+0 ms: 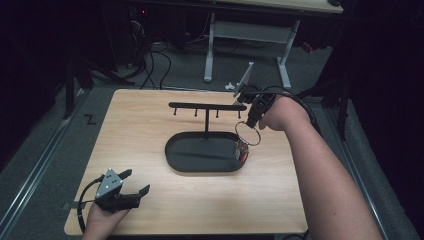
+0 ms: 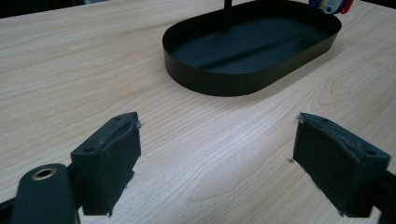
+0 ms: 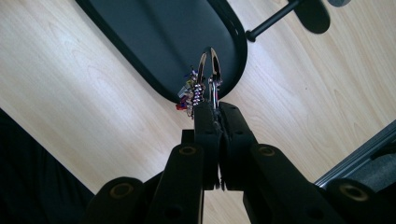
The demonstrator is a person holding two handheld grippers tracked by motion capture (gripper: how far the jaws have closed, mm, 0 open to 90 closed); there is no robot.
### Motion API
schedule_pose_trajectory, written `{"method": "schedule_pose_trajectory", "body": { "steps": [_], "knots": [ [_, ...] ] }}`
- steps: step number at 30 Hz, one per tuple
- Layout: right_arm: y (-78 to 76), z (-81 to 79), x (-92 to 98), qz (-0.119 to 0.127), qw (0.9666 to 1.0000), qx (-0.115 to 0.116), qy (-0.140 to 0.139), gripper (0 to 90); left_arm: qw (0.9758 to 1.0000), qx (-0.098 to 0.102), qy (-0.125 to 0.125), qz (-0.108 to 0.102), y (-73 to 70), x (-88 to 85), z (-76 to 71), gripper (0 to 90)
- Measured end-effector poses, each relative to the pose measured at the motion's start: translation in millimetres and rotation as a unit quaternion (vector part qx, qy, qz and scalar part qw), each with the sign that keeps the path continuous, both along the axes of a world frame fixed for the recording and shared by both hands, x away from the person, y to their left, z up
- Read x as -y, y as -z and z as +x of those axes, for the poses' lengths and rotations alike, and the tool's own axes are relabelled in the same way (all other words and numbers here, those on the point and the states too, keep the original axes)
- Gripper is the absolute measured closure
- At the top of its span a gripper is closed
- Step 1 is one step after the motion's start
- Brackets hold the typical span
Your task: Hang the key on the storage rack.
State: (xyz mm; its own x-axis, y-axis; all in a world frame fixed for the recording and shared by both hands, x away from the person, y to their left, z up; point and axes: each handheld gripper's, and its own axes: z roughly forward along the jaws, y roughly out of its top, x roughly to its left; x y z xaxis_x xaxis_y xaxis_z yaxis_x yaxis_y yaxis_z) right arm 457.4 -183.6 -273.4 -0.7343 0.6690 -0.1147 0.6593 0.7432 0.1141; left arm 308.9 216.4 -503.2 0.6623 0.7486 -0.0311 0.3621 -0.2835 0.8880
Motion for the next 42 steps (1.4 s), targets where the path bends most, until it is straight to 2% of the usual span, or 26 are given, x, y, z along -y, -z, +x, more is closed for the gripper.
{"method": "schedule_pose_trajectory", "body": {
  "steps": [7, 9, 18, 19, 21, 26, 29, 34, 39, 42],
  "knots": [
    [1.3, 12.7, -5.4, 0.002, 1.0000, -0.001, 0.003, 87.5, 1.0000, -0.004, -0.004, 0.002, 0.7, -5.1, -2.4, 15.6],
    [2.4, 15.4, -6.0, 0.003, 1.0000, -0.001, -0.004, 87.5, 0.9999, -0.003, -0.010, -0.001, 0.8, -8.0, -3.3, 15.6],
    [9.3, 39.0, -8.8, 0.011, 0.9999, -0.002, -0.002, 87.4, 0.9998, -0.003, -0.018, 0.001, 0.8, -12.9, -8.1, 15.6],
    [9.6, 39.9, -10.1, 0.009, 0.9999, -0.005, 0.007, 87.4, 0.9998, -0.003, -0.018, 0.000, 0.8, -12.8, -8.1, 15.6],
    [11.4, 45.3, -10.6, 0.008, 1.0000, -0.004, 0.000, 87.4, 0.9998, -0.005, -0.018, 0.000, 0.7, -13.0, -7.8, 15.6],
    [17.2, 54.0, -11.1, 0.003, 0.9998, -0.010, 0.014, 87.4, 0.9998, -0.003, -0.017, -0.004, 0.4, -13.4, -7.4, 15.6],
    [20.0, 57.1, -9.4, 0.003, 0.9998, -0.011, 0.014, 87.4, 0.9998, -0.003, -0.017, -0.004, 0.5, -13.7, -7.4, 15.6],
    [20.3, 63.4, -8.7, 0.004, 0.9994, -0.013, 0.031, 87.3, 0.9998, -0.002, -0.019, -0.006, 0.2, -13.9, -7.6, 15.6],
    [21.9, 66.0, -9.5, -0.001, 0.9995, -0.012, 0.031, 86.9, 0.9998, -0.003, -0.018, -0.004, 0.5, -13.9, -7.2, 15.6],
    [17.7, 65.0, -9.4, 0.005, 0.9994, 0.005, 0.033, 86.8, 0.9998, -0.002, -0.019, -0.005, 0.9, -13.5, -7.1, 15.6]
  ]
}}
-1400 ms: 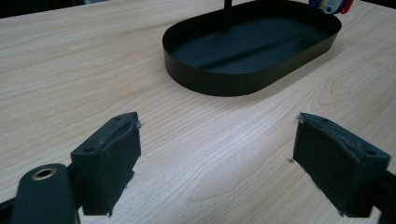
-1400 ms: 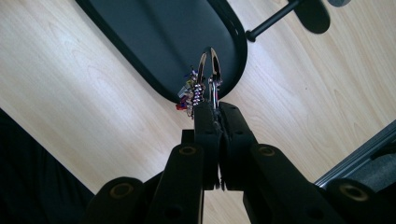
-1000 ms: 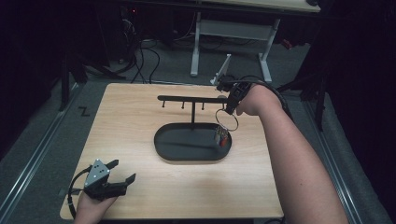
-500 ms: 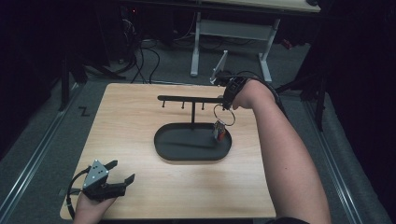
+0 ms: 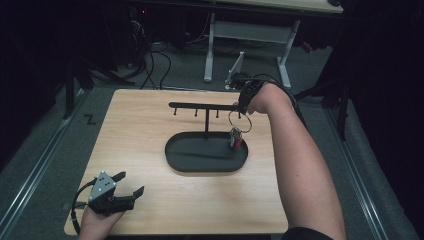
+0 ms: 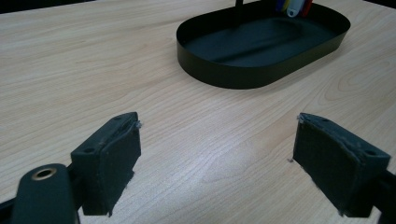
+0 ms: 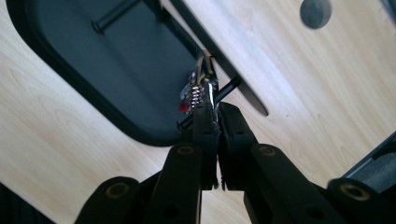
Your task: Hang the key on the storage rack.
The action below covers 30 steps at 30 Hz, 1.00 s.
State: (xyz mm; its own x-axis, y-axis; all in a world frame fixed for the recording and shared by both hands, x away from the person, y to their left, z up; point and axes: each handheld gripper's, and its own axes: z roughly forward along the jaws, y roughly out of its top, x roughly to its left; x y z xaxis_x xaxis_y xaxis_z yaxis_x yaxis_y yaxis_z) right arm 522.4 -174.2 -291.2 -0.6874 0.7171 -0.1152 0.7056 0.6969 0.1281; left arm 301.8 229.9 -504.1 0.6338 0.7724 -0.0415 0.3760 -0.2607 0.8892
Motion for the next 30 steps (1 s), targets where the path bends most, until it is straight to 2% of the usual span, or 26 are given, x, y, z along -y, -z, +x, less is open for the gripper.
{"method": "schedule_pose_trajectory", "body": {
  "steps": [4, 5, 6, 9, 10, 12, 16, 17, 18, 20, 21, 22, 26, 30],
  "knots": [
    [-8.0, -4.9, -0.3, 0.001, 0.9999, 0.009, 0.011, 86.4, 1.0000, -0.001, 0.002, 0.002, -0.2, 0.8, -0.1, 15.6],
    [-8.1, -5.4, 0.9, 0.002, 0.9999, 0.013, 0.003, 86.1, 1.0000, -0.001, 0.002, 0.003, -0.2, 1.1, -0.1, 15.6],
    [-10.2, -9.2, 0.6, 0.004, 0.9999, 0.013, 0.010, 85.0, 1.0000, -0.001, 0.003, 0.003, -0.2, 1.3, -0.1, 15.6],
    [-10.5, -10.7, 2.5, 0.006, 0.9998, 0.016, 0.003, 83.1, 1.0000, 0.000, 0.003, 0.004, -0.1, 1.9, 0.1, 15.6],
    [-11.7, -14.4, 3.4, 0.018, 0.9996, 0.017, 0.011, 76.1, 1.0000, -0.001, 0.004, 0.005, -0.1, 2.0, 0.1, 15.6],
    [-11.9, -15.2, 3.9, 0.024, 0.9995, 0.017, 0.012, 73.5, 1.0000, -0.002, 0.004, 0.006, -0.1, 2.0, 0.1, 15.6],
    [-8.8, -19.3, 9.1, 0.027, 0.9990, 0.026, 0.025, 58.5, 1.0000, -0.003, 0.004, 0.006, 0.2, 2.8, -0.4, 15.6],
    [-8.8, -19.3, 9.1, 0.027, 0.9990, 0.026, 0.025, 58.5, 1.0000, -0.003, 0.004, 0.006, 0.2, 2.8, -0.4, 15.6],
    [-6.6, -21.2, 10.8, 0.030, 0.9986, 0.029, 0.031, 50.9, 1.0000, -0.003, 0.004, 0.007, 0.1, 3.1, -0.5, 15.6],
    [-5.7, -21.6, 11.2, 0.028, 0.9986, 0.032, 0.032, 47.8, 1.0000, -0.003, 0.004, 0.007, 0.2, 3.3, -0.4, 15.6],
    [-4.2, -23.7, 12.1, 0.033, 0.9980, 0.039, 0.037, 42.0, 1.0000, -0.003, 0.004, 0.007, 0.4, 3.6, -0.4, 15.6],
    [-4.2, -23.7, 12.1, 0.033, 0.9980, 0.039, 0.037, 42.0, 1.0000, -0.003, 0.004, 0.008, 0.4, 3.8, -0.5, 15.6],
    [-1.1, -26.9, 13.5, 0.033, 0.9972, 0.058, 0.035, 33.0, 0.9999, -0.004, 0.006, 0.010, 0.8, 4.6, -0.6, 15.6],
    [5.0, -31.3, 13.3, 0.044, 0.9963, 0.058, 0.046, 26.7, 0.9999, -0.004, 0.007, 0.010, 1.3, 5.1, -0.4, 15.5]
  ]
}}
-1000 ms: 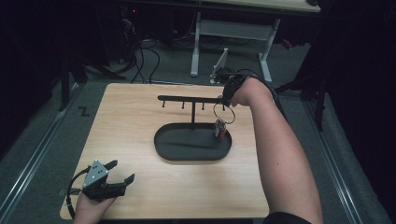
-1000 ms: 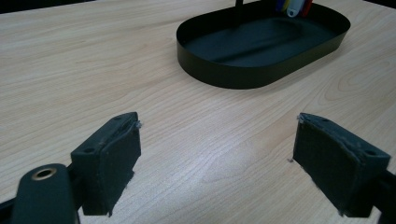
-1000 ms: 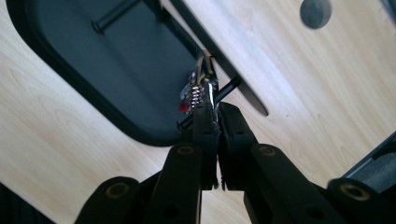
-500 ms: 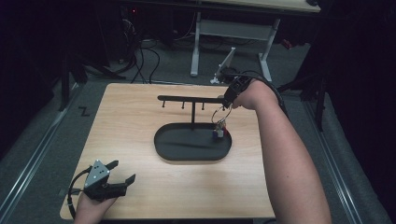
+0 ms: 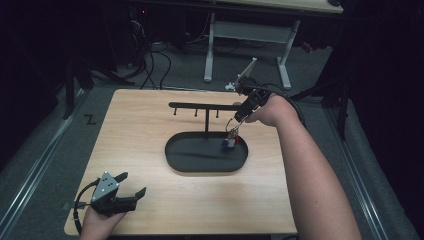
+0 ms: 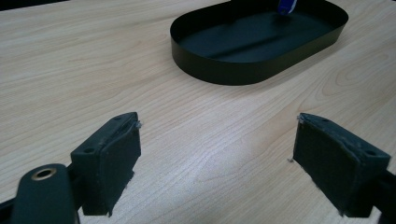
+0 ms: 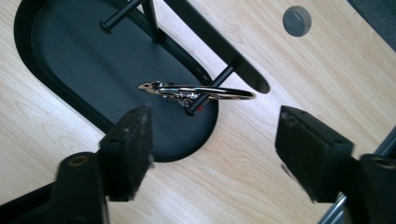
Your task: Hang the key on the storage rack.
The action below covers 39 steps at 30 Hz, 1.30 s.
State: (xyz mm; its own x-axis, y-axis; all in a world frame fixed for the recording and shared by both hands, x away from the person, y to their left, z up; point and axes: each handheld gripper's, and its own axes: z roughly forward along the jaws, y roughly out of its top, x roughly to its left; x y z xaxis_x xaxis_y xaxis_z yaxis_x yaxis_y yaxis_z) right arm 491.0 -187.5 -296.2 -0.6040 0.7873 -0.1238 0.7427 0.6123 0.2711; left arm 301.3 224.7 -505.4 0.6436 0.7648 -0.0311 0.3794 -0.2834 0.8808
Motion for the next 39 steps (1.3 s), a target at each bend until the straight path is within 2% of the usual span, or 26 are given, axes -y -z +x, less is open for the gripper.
{"method": "schedule_pose_trajectory", "body": {
  "steps": [5, 6, 19, 25, 31, 33, 35, 39],
  "knots": [
    [12.5, -3.6, 3.1, 0.002, 0.9999, -0.004, 0.010, 23.0, 1.0000, 0.002, 0.001, 0.002, 0.2, 0.5, -0.8, 15.4],
    [17.0, -5.7, 4.2, 0.002, 0.9997, -0.006, 0.023, 23.1, 1.0000, 0.001, 0.001, 0.002, 0.5, 0.5, -0.9, 15.4],
    [42.2, -16.7, 16.8, 0.017, 0.9995, -0.003, 0.025, 18.8, 1.0000, 0.004, 0.001, 0.009, 1.5, 2.7, -1.3, 15.2],
    [55.1, -24.4, 25.7, 0.024, 0.9991, 0.009, 0.033, 17.3, 0.9999, 0.001, 0.003, 0.012, 1.2, 3.5, -1.5, 15.2],
    [64.6, -30.3, 32.9, 0.035, 0.9986, 0.009, 0.038, 17.2, 0.9999, -0.002, 0.006, 0.013, 1.5, 3.9, -1.0, 15.3],
    [70.4, -34.4, 36.4, 0.050, 0.9974, 0.016, 0.050, 17.3, 0.9999, -0.003, 0.007, 0.014, 1.5, 4.0, -0.9, 15.3],
    [72.9, -35.7, 38.0, 0.053, 0.9972, 0.017, 0.050, 17.2, 0.9999, -0.003, 0.007, 0.013, 1.6, 4.1, -0.9, 15.4],
    [90.9, -45.5, 45.4, 0.064, 0.9958, 0.025, 0.059, 16.3, 0.9999, -0.003, 0.006, 0.012, 1.9, 4.4, -0.8, 15.5]
  ]
}}
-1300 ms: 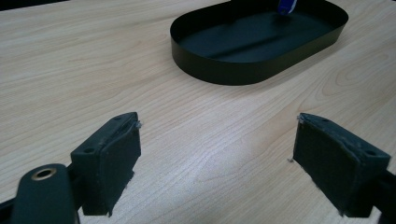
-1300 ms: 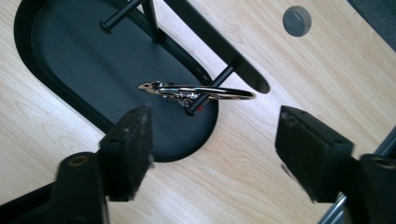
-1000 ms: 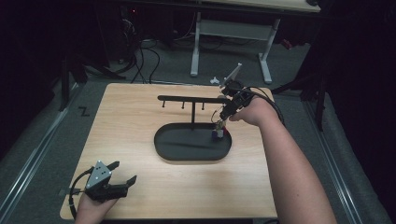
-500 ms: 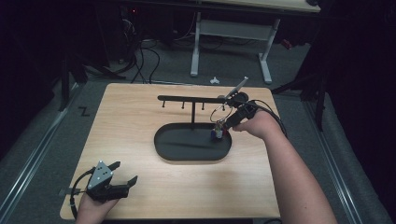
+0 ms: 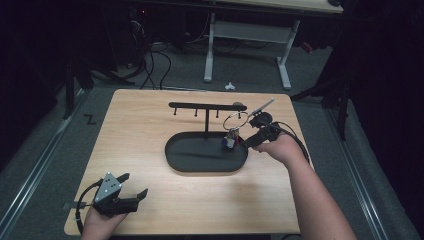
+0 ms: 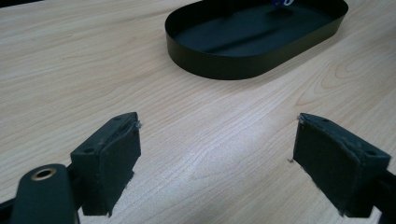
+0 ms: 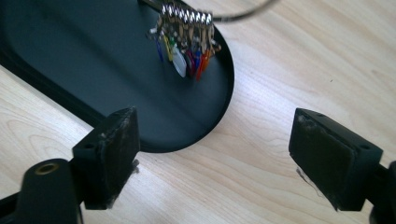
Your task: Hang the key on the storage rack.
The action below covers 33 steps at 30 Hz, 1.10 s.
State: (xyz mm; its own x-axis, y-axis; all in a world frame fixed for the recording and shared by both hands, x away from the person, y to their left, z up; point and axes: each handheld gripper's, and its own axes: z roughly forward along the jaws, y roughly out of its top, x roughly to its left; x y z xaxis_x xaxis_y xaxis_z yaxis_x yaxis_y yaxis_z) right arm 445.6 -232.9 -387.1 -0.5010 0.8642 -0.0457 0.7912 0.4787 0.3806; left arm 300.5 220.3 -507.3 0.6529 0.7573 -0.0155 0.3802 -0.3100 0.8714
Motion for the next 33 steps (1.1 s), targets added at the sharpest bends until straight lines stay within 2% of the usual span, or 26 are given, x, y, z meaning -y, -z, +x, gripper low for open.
{"method": "schedule_pose_trajectory", "body": {
  "steps": [4, 5, 7, 8, 12, 13, 14, 17, 18, 19, 22, 24, 25, 27, 29, 31, 32, 33],
  "knots": [
    [12.0, -7.8, 4.5, 0.007, 0.9999, 0.010, 0.003, 15.8, 1.0000, 0.001, 0.001, 0.002, 0.4, 1.0, -0.1, 15.5],
    [20.9, -14.3, 8.1, 0.008, 0.9998, 0.016, 0.006, 15.5, 1.0000, 0.000, 0.002, 0.004, 0.5, 1.3, -0.4, 15.5],
    [27.2, -20.4, 8.9, -0.009, 0.9996, 0.028, 0.000, 15.2, 1.0000, 0.003, 0.001, 0.005, 0.9, 2.1, -0.7, 15.5],
    [27.2, -20.4, 8.9, -0.009, 0.9996, 0.028, 0.000, 15.2, 1.0000, 0.003, 0.001, 0.005, 0.9, 2.1, -0.7, 15.5],
    [42.9, -37.8, 16.0, 0.020, 0.9986, 0.046, 0.013, 15.2, 1.0000, 0.000, 0.004, 0.009, 1.5, 3.2, -0.7, 15.5],
    [50.9, -46.8, 18.2, 0.028, 0.9975, 0.063, 0.013, 15.2, 1.0000, 0.001, 0.004, 0.009, 2.1, 4.4, -0.7, 15.4],
    [50.9, -46.8, 18.2, 0.028, 0.9975, 0.063, 0.013, 15.2, 1.0000, 0.001, 0.004, 0.009, 2.1, 4.4, -0.7, 15.4],
    [67.0, -63.4, 22.8, 0.047, 0.9942, 0.094, 0.022, 15.1, 0.9999, 0.000, 0.007, 0.012, 2.5, 5.4, -0.9, 15.4],
    [67.0, -63.4, 22.8, 0.047, 0.9942, 0.094, 0.022, 15.1, 0.9999, -0.001, 0.007, 0.013, 2.7, 5.8, -1.0, 15.4],
    [76.6, -72.2, 24.2, 0.050, 0.9920, 0.113, 0.024, 15.2, 0.9999, -0.002, 0.008, 0.014, 3.5, 6.6, -0.9, 15.4],
    [86.3, -81.2, 25.2, 0.064, 0.9897, 0.125, 0.029, 15.2, 0.9998, -0.004, 0.010, 0.016, 4.2, 7.6, -0.8, 15.4],
    [97.3, -91.8, 25.5, 0.074, 0.9863, 0.144, 0.031, 15.2, 0.9997, -0.006, 0.012, 0.019, 4.4, 8.2, -0.6, 15.3],
    [107.6, -102.4, 24.8, 0.077, 0.9837, 0.159, 0.031, 15.2, 0.9997, -0.006, 0.015, 0.020, 5.0, 9.2, -0.2, 15.3],
    [111.3, -106.5, 24.5, 0.078, 0.9830, 0.163, 0.032, 15.1, 0.9996, -0.007, 0.017, 0.021, 5.6, 9.8, 0.5, 15.3],
    [121.1, -118.1, 23.6, 0.088, 0.9805, 0.173, 0.032, 15.2, 0.9995, -0.011, 0.019, 0.024, 6.9, 10.7, 1.8, 15.3],
    [128.9, -138.3, 22.2, 0.108, 0.9727, 0.201, 0.041, 15.4, 0.9993, -0.013, 0.021, 0.027, 8.0, 11.7, 3.0, 15.3],
    [132.6, -149.4, 23.7, 0.126, 0.9670, 0.217, 0.044, 15.4, 0.9992, -0.013, 0.022, 0.030, 8.2, 12.1, 3.6, 15.3],
    [136.5, -161.8, 26.8, 0.141, 0.9639, 0.221, 0.046, 15.4, 0.9992, -0.013, 0.022, 0.030, 8.3, 12.4, 3.9, 15.3]
  ]
}}
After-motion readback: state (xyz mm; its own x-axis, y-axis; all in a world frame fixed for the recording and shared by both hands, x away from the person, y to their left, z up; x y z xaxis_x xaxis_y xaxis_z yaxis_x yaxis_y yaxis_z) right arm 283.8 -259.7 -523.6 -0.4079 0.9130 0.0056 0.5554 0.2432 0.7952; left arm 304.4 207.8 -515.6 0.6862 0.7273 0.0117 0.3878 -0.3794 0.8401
